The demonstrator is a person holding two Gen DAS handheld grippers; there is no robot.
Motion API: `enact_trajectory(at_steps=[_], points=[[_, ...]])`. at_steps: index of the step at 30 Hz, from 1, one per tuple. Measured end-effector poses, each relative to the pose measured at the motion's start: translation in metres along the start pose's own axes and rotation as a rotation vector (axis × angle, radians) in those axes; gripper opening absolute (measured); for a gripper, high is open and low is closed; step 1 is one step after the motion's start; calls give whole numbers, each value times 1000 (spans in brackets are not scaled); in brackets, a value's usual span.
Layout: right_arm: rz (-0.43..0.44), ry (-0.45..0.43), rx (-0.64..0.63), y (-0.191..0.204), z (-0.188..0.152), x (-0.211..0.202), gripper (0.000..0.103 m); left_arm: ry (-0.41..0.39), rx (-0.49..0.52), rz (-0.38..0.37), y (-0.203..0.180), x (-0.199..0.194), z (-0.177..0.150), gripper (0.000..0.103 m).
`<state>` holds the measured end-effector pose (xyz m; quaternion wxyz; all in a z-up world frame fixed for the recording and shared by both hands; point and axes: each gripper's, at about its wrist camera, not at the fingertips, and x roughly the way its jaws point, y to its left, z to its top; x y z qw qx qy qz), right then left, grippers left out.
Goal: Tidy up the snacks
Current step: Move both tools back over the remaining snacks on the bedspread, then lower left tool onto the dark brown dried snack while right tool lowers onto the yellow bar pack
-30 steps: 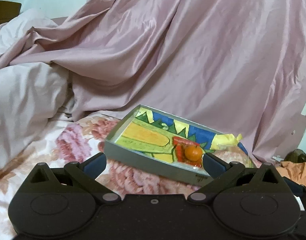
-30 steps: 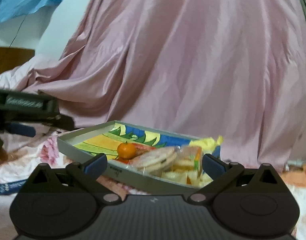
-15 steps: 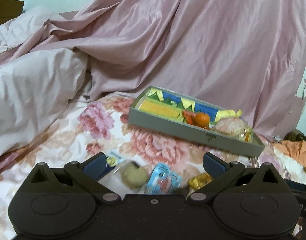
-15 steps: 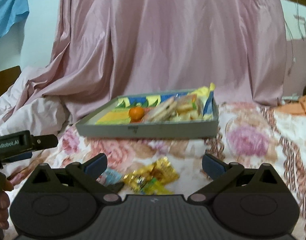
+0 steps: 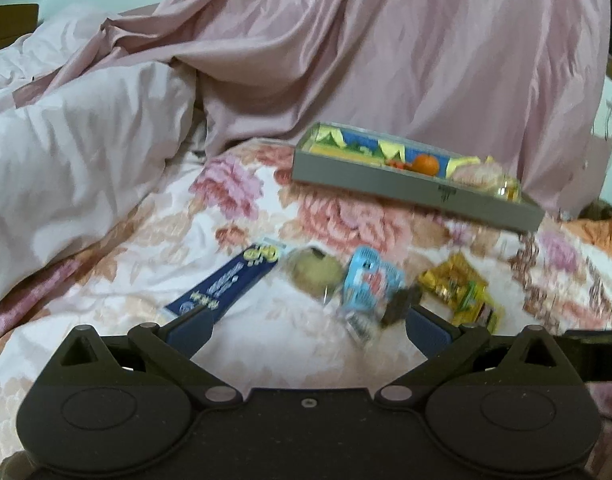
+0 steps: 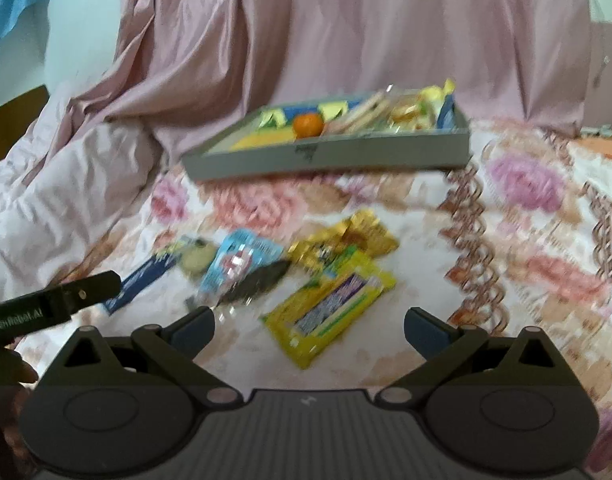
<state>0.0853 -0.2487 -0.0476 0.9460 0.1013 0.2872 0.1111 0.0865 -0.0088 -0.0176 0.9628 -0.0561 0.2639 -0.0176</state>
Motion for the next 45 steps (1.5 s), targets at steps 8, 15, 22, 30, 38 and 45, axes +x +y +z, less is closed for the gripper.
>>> enact_trajectory(at_steps=[8,15,22,30,38,45], points=[[12,103,4,6,-4,19,103,43,78,-1,-1,5,-14,102],[31,151,13,9,-4,35,103,64,77,-7,1,9,-14,102],[50,175,17,8,3,47,103,86,68,-5,4,18,-12,102],[68,213,77,-9,18,68,103,92,155,-41,-6,35,0,102],[49,243,131,-30,43,101,103,90,311,-93,-28,60,11,102],[52,239,169,-39,48,118,103,93,435,-145,-50,85,10,102]])
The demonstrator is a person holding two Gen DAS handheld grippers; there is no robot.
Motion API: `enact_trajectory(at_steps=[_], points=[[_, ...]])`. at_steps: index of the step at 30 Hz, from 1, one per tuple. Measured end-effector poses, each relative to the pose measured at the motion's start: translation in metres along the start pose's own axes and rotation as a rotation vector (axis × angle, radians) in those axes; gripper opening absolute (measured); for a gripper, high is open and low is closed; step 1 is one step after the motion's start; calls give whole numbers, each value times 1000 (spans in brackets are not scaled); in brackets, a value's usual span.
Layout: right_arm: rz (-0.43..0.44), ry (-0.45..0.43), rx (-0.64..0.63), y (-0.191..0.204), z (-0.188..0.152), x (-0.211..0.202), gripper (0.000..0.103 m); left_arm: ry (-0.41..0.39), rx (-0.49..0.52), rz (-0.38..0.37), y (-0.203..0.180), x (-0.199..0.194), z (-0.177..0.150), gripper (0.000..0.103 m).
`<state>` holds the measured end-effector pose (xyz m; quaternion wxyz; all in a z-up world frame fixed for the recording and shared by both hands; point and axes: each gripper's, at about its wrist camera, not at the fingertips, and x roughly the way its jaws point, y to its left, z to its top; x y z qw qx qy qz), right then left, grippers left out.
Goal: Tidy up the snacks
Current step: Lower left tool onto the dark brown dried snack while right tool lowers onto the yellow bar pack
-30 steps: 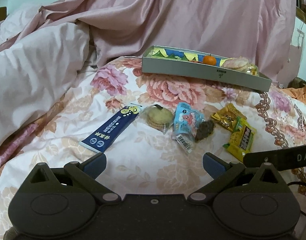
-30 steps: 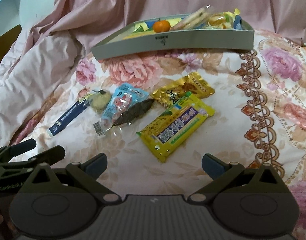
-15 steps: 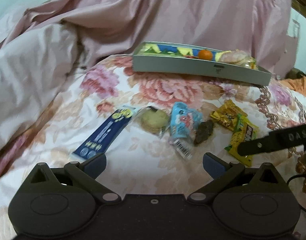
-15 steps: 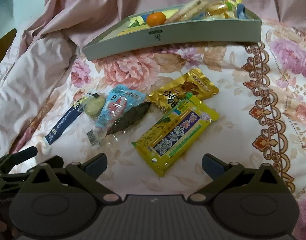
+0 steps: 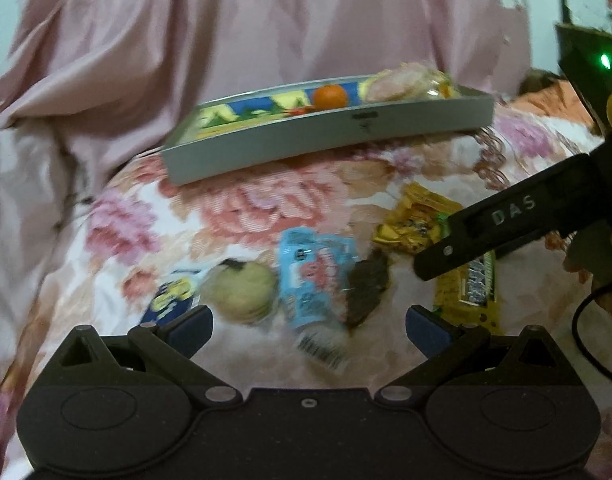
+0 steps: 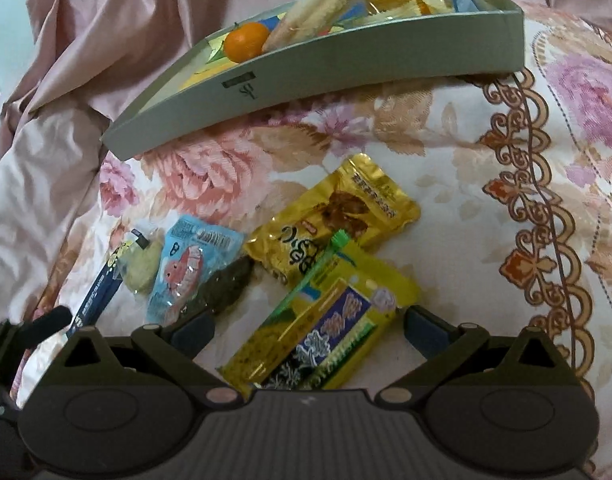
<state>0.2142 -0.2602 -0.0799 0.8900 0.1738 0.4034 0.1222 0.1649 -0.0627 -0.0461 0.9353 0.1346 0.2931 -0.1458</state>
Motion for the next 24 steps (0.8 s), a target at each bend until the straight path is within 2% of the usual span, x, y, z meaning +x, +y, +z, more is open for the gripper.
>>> enact_trajectory(at_steps=[2,6,10,20,22,23,24], points=[[-12,-7,-27,3,-1,1,101,13,31,-5,-5,9,1,102],[-50,-18,-82,10,-2,0,88,16,69,-22,-10,16,3,102],[-61,-36,-81,8,-1,-3,72,-3,120,-31,-17,15,6,94],[-51,-43,-22,-3,5,-9,68,19,129,-81,-21,33,21,76],[-52,-44,-17,-4,5,-9,68,50,134,-110,-23,40,24,75],[-52,-43,-16,-4,5,-9,68,90,149,-133,-24,45,26,77],[-52,-44,-17,-3,5,-9,68,111,184,-125,-28,49,27,81]])
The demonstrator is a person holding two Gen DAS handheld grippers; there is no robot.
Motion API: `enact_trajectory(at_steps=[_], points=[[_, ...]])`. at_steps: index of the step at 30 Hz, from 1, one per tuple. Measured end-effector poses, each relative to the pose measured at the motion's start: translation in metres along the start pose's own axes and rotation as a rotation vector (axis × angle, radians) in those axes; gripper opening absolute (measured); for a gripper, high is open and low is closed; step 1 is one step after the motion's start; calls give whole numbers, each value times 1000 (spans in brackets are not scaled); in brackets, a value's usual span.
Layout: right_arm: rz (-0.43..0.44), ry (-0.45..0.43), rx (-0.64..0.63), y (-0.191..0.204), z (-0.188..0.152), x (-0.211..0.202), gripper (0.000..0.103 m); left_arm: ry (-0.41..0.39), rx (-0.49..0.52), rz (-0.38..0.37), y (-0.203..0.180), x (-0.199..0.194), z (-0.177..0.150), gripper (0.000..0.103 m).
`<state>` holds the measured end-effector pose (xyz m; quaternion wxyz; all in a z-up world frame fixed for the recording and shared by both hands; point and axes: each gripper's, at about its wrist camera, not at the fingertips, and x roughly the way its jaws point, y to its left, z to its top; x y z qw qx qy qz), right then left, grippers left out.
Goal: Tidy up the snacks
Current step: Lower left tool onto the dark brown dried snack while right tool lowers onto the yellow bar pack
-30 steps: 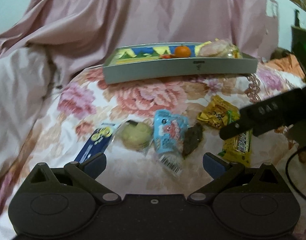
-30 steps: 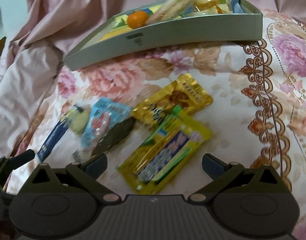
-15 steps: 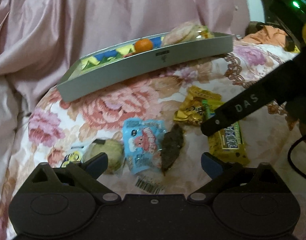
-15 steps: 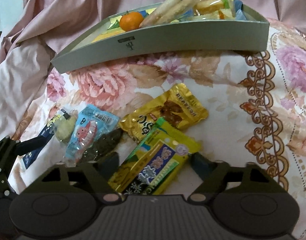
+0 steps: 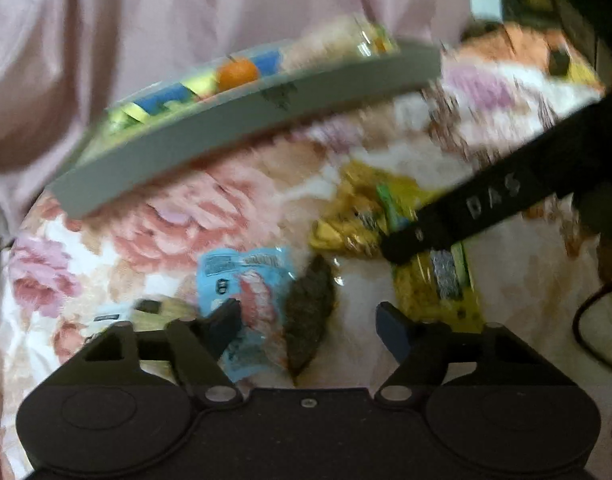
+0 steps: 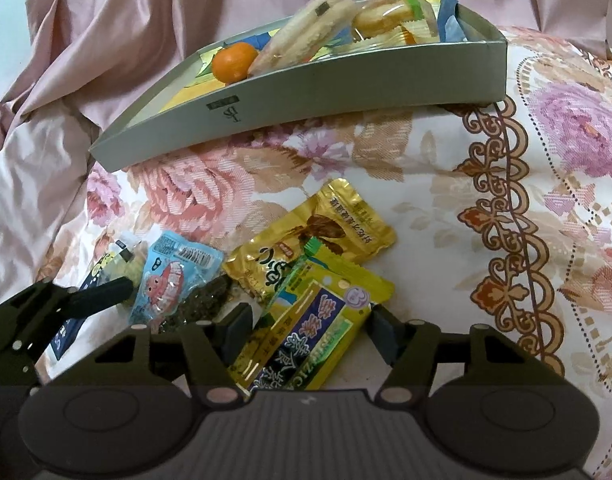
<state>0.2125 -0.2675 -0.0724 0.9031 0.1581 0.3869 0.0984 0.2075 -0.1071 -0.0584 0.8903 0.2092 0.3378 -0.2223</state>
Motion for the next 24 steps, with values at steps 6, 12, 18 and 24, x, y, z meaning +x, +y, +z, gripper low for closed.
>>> enact_trajectory(at_steps=[6,12,18,24], points=[[1,-5,2,-1,-1,0,68,49,70,13,-4,7,7,80],[6,-13,7,0,-1,0,68,45,40,32,0,2,7,66],[11,-15,5,1,-2,0,67,50,69,-5,-13,-3,1,50],[19,-12,-15,3,-3,1,65,61,32,-12,-9,4,7,51]])
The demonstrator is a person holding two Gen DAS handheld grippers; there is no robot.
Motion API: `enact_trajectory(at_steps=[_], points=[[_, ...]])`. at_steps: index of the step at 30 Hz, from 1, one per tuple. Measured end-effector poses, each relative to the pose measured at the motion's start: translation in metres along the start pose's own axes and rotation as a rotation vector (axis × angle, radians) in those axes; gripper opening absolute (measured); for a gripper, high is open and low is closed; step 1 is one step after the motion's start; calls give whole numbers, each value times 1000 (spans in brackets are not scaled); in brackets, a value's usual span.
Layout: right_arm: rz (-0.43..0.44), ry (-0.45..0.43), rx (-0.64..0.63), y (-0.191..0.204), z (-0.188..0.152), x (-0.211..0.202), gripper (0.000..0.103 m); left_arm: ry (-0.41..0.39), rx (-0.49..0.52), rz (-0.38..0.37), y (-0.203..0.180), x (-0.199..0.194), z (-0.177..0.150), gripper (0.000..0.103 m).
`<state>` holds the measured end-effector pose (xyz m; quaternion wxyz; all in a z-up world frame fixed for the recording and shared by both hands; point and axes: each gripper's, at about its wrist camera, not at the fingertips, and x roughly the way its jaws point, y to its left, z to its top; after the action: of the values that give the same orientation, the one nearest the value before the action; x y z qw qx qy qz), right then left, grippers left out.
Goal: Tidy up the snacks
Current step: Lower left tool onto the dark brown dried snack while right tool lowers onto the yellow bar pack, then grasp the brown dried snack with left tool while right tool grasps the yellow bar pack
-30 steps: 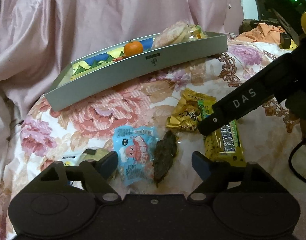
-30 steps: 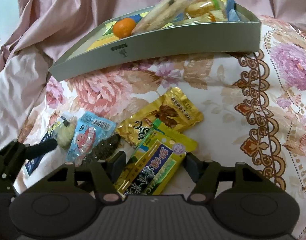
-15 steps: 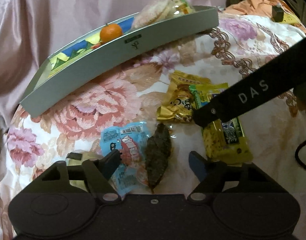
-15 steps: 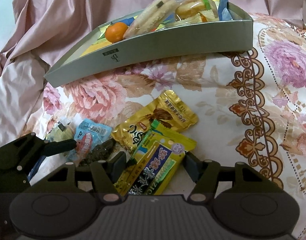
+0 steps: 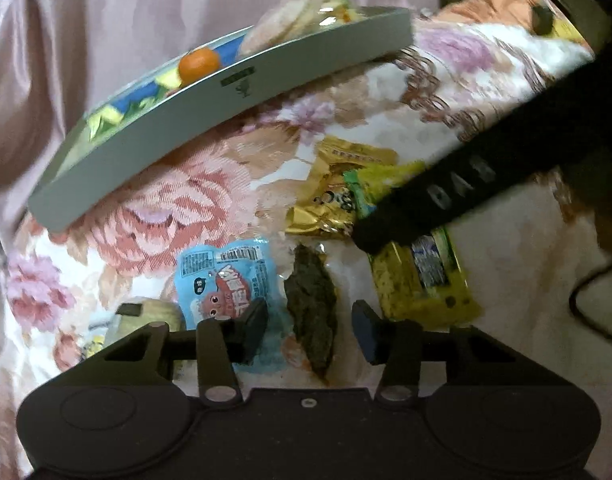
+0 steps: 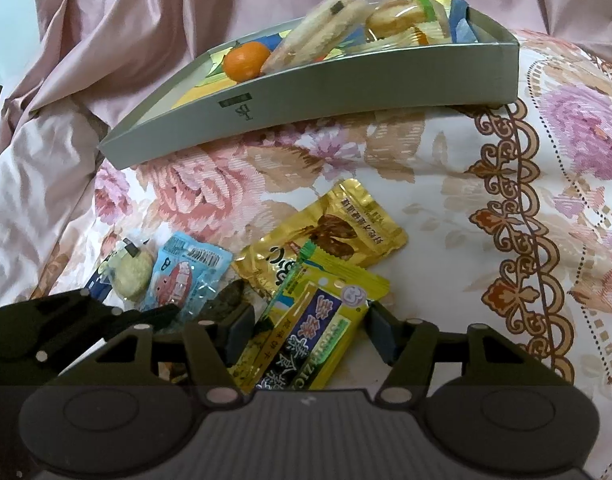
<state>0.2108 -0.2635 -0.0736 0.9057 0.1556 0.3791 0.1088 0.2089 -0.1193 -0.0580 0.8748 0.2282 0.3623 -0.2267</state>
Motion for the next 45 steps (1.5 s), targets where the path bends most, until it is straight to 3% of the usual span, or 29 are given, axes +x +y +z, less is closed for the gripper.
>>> enact_trajectory(at_steps=[3,7,16,20,29,35,42,45], points=[[3,0,1,0,0,0,65,-2,-53,-15,5,2,2,50],[6,-1,-1,-1,-1,1,65,-2,-41,1,-1,1,0,48],[32,8,-25,2,-2,2,64,19,-162,49,-8,-21,-21,47],[48,15,-57,7,-3,3,64,36,-251,59,-7,-38,-38,47],[107,26,-198,27,-13,3,67,5,-421,158,-5,-74,-75,48],[118,24,-367,55,-28,2,82,-33,-561,166,3,-78,-96,51],[42,13,-494,76,-45,0,89,-32,-553,177,1,-76,-95,64],[-1,12,-526,80,-48,3,97,-24,-542,194,0,-74,-95,67]])
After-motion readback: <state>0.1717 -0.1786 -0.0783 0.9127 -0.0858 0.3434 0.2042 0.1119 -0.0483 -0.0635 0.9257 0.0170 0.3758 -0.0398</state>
